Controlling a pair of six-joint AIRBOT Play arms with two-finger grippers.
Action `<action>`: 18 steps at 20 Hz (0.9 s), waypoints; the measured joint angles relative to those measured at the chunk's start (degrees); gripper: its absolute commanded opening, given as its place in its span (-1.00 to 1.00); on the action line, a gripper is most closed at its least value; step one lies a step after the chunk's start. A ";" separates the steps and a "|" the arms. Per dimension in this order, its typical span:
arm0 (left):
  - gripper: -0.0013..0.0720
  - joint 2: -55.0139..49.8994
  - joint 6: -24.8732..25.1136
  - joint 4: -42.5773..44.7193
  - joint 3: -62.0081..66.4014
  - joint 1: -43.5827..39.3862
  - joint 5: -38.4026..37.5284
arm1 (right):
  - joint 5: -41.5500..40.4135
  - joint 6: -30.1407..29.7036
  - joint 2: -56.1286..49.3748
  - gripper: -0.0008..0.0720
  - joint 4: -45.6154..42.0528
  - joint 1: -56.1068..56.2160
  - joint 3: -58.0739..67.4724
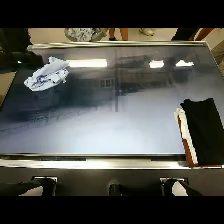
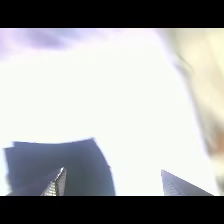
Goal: Fold the shirts.
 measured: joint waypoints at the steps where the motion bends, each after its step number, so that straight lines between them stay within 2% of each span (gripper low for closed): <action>1: 0.44 -1.79 -1.33 2.32 -0.02 -0.87 -4.33 | 1.16 1.68 -1.86 0.85 -0.17 5.57 0.42; 3: 0.44 -4.17 -2.91 4.31 -2.75 -1.66 -13.20 | 4.09 4.48 -6.84 0.85 0.20 15.69 1.01; 5: 0.44 -3.67 -4.02 4.35 -8.44 -2.21 -17.84 | 8.81 6.16 -12.52 0.85 1.07 22.97 1.33; 9: 0.44 0.76 -6.40 3.13 -18.40 -2.54 -17.51 | 15.82 7.80 -21.05 0.85 2.36 30.60 1.57; 18: 0.44 2.82 -7.96 2.47 -22.16 -2.71 -15.61 | 18.47 8.55 -24.61 0.85 -0.61 33.27 1.64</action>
